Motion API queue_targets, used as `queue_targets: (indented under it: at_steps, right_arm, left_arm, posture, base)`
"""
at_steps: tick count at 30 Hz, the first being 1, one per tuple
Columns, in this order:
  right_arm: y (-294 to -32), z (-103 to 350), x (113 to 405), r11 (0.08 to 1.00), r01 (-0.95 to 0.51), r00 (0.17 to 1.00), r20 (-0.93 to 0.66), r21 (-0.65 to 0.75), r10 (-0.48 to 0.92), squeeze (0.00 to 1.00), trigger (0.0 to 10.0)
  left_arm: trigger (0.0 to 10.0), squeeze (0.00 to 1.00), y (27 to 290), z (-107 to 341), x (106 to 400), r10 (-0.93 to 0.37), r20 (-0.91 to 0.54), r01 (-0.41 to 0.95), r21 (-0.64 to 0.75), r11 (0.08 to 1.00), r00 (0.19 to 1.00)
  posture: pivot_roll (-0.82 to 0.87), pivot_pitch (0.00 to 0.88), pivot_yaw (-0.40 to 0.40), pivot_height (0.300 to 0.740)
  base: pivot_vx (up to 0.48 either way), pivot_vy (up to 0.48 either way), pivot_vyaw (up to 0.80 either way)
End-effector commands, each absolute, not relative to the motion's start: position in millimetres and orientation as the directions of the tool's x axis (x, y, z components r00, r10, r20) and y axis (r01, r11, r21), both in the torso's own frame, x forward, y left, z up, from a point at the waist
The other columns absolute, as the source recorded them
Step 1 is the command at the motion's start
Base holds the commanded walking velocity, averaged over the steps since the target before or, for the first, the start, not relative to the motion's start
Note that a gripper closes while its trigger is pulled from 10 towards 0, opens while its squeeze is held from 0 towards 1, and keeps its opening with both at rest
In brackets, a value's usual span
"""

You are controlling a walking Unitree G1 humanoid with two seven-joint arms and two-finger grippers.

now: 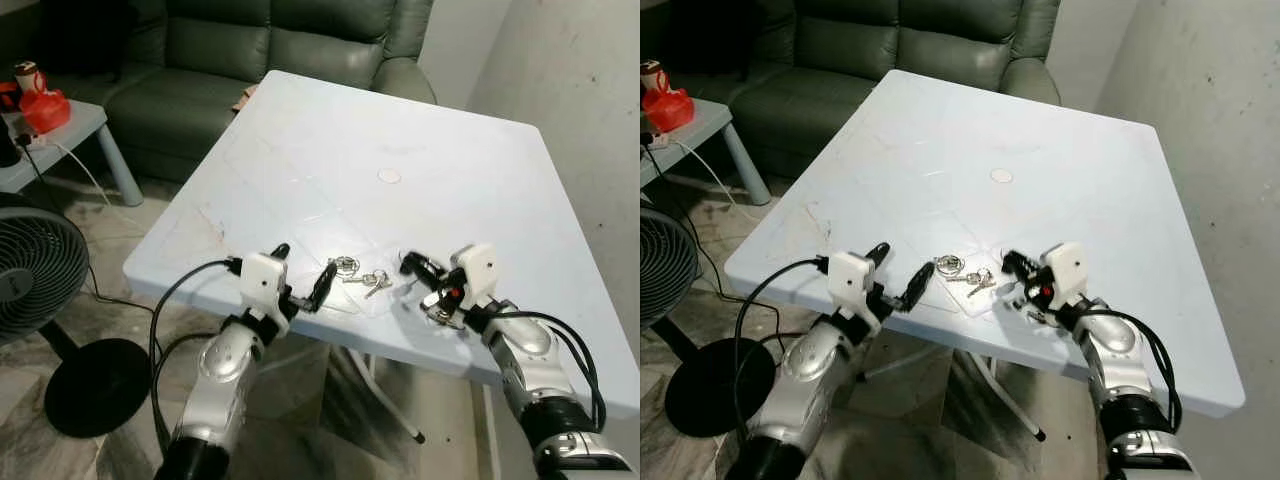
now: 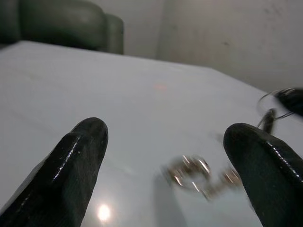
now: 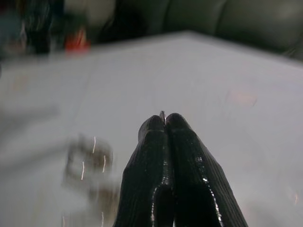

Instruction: Hang keys on a hook

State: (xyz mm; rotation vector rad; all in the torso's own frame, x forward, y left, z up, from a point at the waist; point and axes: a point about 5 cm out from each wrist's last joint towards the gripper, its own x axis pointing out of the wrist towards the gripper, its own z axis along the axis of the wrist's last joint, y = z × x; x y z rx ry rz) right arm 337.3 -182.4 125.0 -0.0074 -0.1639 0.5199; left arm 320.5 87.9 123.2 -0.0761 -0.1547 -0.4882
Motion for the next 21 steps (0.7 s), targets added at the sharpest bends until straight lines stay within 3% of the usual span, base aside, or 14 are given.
queue_targets:
  at_steps: [1,9,12,13,15,17,18,19,21]
  right_arm:
    - [-188.7,140.9,340.3,0.904,-0.427,0.878,0.239,-0.003,0.416,0.00,0.0]
    - [-187.7,172.7,339.0,0.949,-0.273,0.896,0.401,0.156,0.192,0.00,0.0]
    - [-188.0,181.6,331.4,0.961,-0.235,0.886,0.439,0.143,0.151,0.00,0.0]
    - [-190.2,183.5,324.3,0.971,-0.197,0.884,0.452,0.136,0.116,0.00,3.5]
    - [-191.3,183.6,321.7,0.974,-0.183,0.885,0.454,0.135,0.103,0.00,3.5]
    - [-192.6,181.6,316.1,0.978,-0.161,0.885,0.457,0.131,0.085,0.00,4.2]
    - [-192.5,176.7,310.8,0.983,-0.139,0.894,0.443,0.117,0.074,0.00,8.7]
    - [-192.8,167.5,300.4,0.990,-0.087,0.909,0.415,0.114,0.032,0.00,10.0]
    - [-192.8,163.6,296.1,0.988,-0.067,0.917,0.399,0.141,0.006,0.00,10.0]
  left_arm:
    - [10.0,0.00,91.5,129.4,329.3,-0.423,0.180,0.438,-0.053,0.897,0.888]
    - [10.0,0.00,103.1,153.0,353.6,-0.351,0.217,0.368,-0.041,0.929,0.911]
    - [10.0,0.00,108.7,162.0,356.7,-0.353,0.245,0.377,-0.057,0.925,0.903]
    - [10.0,0.00,111.4,164.6,356.6,-0.379,0.248,0.403,-0.052,0.914,0.892]
    - [10.0,0.00,112.1,165.6,355.9,-0.396,0.253,0.422,-0.054,0.905,0.883]
    - [10.0,0.00,114.6,166.1,354.3,-0.412,0.252,0.430,-0.020,0.903,0.876]
    - [10.0,0.00,119.8,165.0,354.6,-0.393,0.243,0.411,-0.026,0.911,0.887]
    - [10.0,0.00,130.0,163.4,354.5,-0.360,0.238,0.382,-0.055,0.922,0.902]
    - [10.0,0.00,134.9,162.6,354.3,-0.344,0.239,0.372,-0.085,0.924,0.908]
  posture:
    - [0.04,0.063,-0.097,0.740]
    - [0.01,0.035,-0.075,0.740]
    - [0.00,0.031,-0.068,0.740]
    - [-0.01,0.024,-0.062,0.740]
    - [-0.01,0.024,-0.062,0.740]
    - [-0.01,0.021,-0.057,0.740]
    - [-0.02,0.018,-0.048,0.740]
    - [-0.02,0.018,-0.048,0.740]
    - [-0.02,0.018,-0.048,0.740]
  base:
    - [0.000,0.000,0.00]
    - [0.000,0.000,0.00]
    - [0.000,0.000,0.00]
    - [0.000,0.000,0.00]
    - [0.000,0.000,0.00]
    - [0.000,0.000,0.00]
    - [0.000,0.000,0.00]
    - [0.000,0.000,0.00]
    - [0.000,0.000,0.00]
